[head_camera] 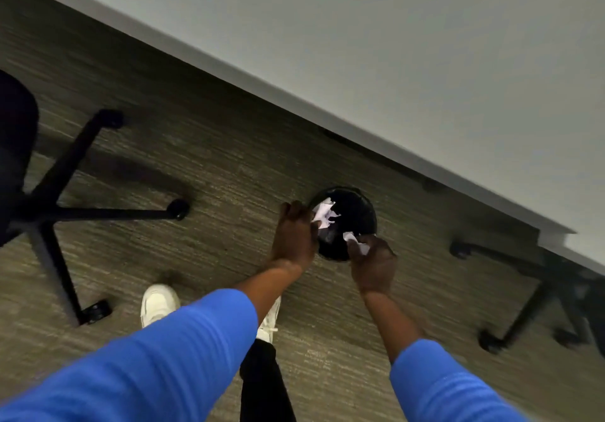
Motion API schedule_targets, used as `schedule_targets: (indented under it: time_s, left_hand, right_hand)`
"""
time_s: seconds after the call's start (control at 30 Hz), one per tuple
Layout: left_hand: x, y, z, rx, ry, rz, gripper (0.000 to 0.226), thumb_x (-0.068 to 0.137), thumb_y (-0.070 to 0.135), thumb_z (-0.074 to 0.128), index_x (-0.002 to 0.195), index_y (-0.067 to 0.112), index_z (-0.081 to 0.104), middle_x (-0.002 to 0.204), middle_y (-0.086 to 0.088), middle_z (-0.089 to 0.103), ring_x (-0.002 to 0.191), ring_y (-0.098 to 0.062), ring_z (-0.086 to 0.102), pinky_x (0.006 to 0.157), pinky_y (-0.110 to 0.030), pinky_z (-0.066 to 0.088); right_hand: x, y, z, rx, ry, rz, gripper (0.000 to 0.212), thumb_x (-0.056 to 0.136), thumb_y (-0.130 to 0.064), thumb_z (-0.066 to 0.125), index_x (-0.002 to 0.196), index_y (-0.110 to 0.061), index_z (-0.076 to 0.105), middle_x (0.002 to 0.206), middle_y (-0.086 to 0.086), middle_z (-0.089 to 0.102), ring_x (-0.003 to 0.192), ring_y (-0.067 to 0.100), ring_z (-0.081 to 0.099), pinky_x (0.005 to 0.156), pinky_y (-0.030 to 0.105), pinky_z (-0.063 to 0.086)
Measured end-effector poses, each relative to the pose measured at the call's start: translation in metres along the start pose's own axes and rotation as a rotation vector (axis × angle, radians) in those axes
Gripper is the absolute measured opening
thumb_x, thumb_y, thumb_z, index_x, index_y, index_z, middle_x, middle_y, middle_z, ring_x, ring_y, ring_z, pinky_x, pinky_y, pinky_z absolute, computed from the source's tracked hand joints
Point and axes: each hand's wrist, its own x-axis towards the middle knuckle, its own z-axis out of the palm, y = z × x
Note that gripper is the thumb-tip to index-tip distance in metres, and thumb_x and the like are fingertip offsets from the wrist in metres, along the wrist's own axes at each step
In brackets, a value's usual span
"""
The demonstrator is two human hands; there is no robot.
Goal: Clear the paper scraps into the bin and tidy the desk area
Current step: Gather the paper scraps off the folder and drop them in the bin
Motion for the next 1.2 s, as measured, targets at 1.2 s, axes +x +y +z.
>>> schedule_targets:
  time_s: [1.2]
  left_hand:
    - [-0.005, -0.034, -0.073, -0.002, -0.233, -0.169, 0.027, 0.098, 0.037, 0.057, 0.109, 0.020, 0.075, 0.113, -0.007, 0.078, 0.105, -0.034, 0.074, 0.087, -0.039, 0.058]
  right_hand:
    - [-0.008, -0.085, 0.021, -0.126, -0.386, -0.184, 0.024, 0.103, -0.021, 0.063, 0.119, -0.010, 0.078, 0.129, 0.018, 0.074, 0.126, 0.038, 0.067, 0.105, 0.041, 0.049]
